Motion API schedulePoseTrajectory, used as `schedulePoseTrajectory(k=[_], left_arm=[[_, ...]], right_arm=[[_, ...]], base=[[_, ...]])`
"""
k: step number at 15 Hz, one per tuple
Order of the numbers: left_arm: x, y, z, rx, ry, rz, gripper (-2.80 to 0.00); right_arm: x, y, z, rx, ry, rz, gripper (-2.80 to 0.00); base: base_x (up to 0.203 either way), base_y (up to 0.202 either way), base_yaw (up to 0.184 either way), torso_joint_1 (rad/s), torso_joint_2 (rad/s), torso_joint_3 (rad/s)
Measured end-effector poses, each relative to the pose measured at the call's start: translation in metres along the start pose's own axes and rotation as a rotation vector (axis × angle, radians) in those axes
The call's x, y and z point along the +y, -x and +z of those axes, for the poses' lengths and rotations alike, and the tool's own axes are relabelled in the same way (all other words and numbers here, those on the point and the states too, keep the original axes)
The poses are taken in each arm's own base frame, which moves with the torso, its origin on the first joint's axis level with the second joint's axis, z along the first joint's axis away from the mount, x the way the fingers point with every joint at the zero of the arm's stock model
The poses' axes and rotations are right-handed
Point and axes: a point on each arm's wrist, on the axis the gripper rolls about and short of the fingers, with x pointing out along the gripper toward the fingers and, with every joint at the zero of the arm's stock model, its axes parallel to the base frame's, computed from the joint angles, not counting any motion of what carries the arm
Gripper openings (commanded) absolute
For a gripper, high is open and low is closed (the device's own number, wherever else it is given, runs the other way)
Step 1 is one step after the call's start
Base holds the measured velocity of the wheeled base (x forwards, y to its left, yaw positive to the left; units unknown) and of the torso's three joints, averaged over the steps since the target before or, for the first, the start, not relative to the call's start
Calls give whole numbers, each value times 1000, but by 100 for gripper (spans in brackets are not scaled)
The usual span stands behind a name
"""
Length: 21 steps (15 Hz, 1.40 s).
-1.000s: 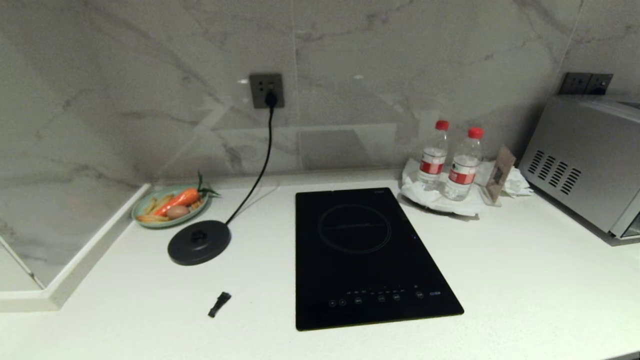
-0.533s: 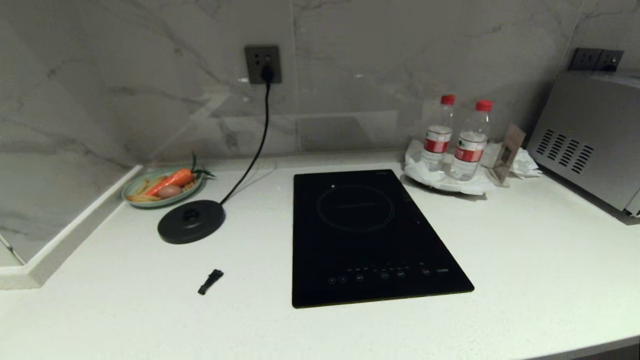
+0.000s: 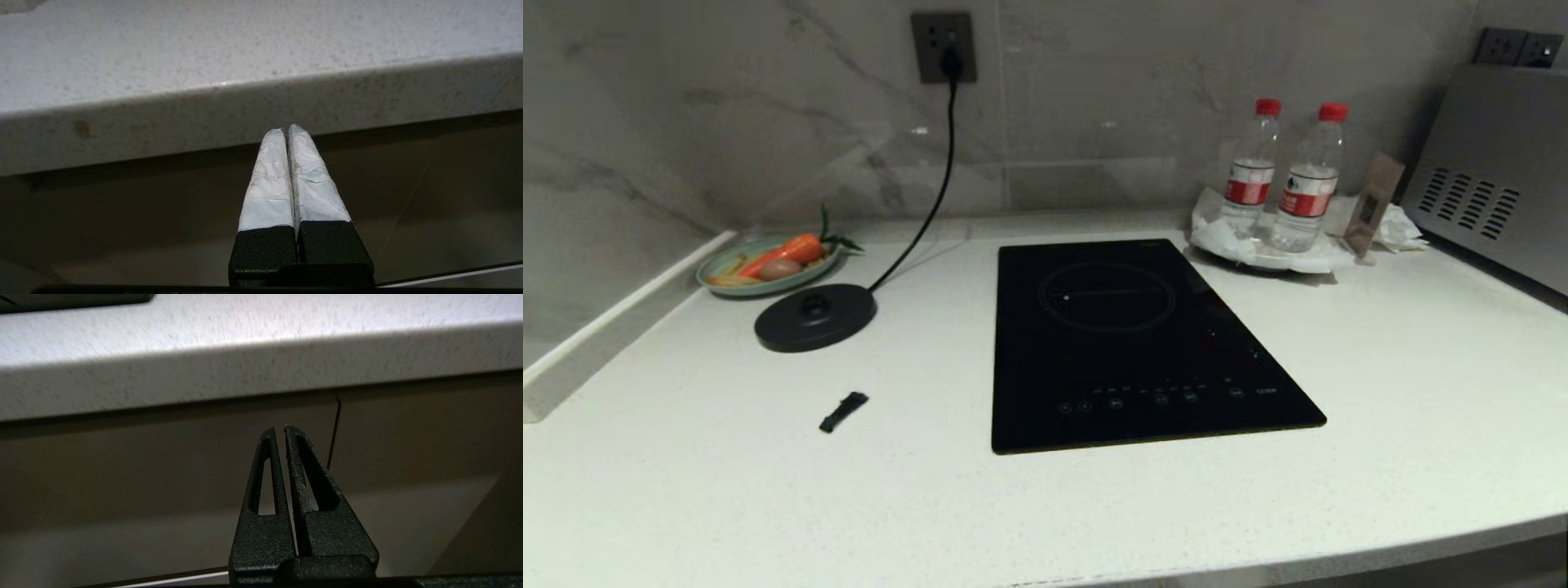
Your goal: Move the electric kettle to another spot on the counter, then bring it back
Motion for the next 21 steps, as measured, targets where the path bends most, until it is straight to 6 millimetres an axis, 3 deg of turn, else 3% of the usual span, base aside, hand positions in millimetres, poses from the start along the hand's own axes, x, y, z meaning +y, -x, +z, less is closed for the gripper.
schedulePoseTrajectory(k=[6, 21], left_arm=[[0, 0, 0, 1, 0, 0, -280], [0, 0, 0, 0, 0, 1, -280]], right_arm=[[0, 0, 0, 0, -1, 0, -280], [0, 0, 0, 0, 2, 1, -280]], base=[[0, 0, 0, -25, 393, 363], [0, 0, 0, 1, 27, 26]])
